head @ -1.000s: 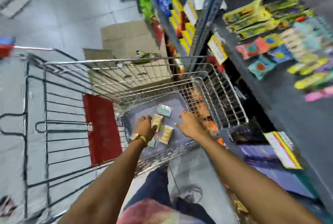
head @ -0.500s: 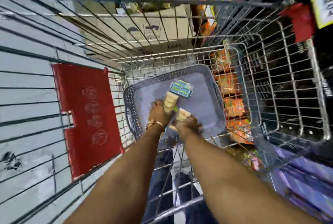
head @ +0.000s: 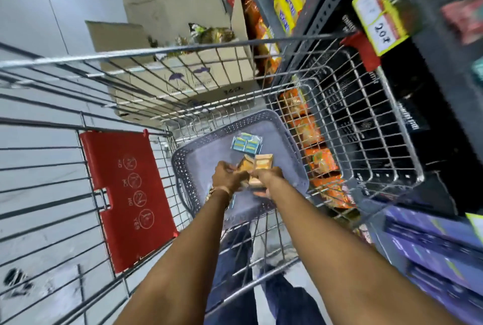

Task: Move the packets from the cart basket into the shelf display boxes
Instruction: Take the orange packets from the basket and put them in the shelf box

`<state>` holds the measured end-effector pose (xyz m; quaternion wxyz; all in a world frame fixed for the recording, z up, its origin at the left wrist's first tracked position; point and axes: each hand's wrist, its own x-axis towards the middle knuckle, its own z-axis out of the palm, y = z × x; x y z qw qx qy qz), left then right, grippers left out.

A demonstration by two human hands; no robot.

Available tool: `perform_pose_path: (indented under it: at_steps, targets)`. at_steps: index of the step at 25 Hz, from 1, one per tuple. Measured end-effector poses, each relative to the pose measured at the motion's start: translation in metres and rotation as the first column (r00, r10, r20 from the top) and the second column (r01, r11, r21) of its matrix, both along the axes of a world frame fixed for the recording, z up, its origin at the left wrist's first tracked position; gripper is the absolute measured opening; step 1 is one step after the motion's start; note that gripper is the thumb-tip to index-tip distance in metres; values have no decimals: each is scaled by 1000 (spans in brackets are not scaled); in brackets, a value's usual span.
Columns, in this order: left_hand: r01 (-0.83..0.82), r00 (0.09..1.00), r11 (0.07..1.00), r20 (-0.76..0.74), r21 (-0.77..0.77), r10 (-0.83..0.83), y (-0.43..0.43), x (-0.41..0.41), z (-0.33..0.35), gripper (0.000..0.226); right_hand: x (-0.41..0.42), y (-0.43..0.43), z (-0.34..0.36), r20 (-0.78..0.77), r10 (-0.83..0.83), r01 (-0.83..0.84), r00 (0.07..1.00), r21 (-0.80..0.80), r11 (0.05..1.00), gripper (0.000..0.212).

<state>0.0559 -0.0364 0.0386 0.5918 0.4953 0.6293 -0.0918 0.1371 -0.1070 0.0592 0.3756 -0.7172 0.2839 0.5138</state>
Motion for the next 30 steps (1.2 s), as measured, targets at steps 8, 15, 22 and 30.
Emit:
perform_pose_path:
  at_steps: [8,15,22,30]
  targets:
    - [-145,777,986,609,-77,162,-64,44,197,25,34,-83,184,305,-378,151,874,569,808,23]
    - [240,538,968,841,-79,-64,-175,55,320,41,4,-229,304,456,-668,179,588,732,658,37]
    - [579,322,813,898,63,-300,-305,83,363,51,-23,-365,358,528,-797,208,293,778,593,47]
    - [743,233,647,841,170,-489,-438,103,358,45,-26,-491,343,731,-663,369,160,579,727,29]
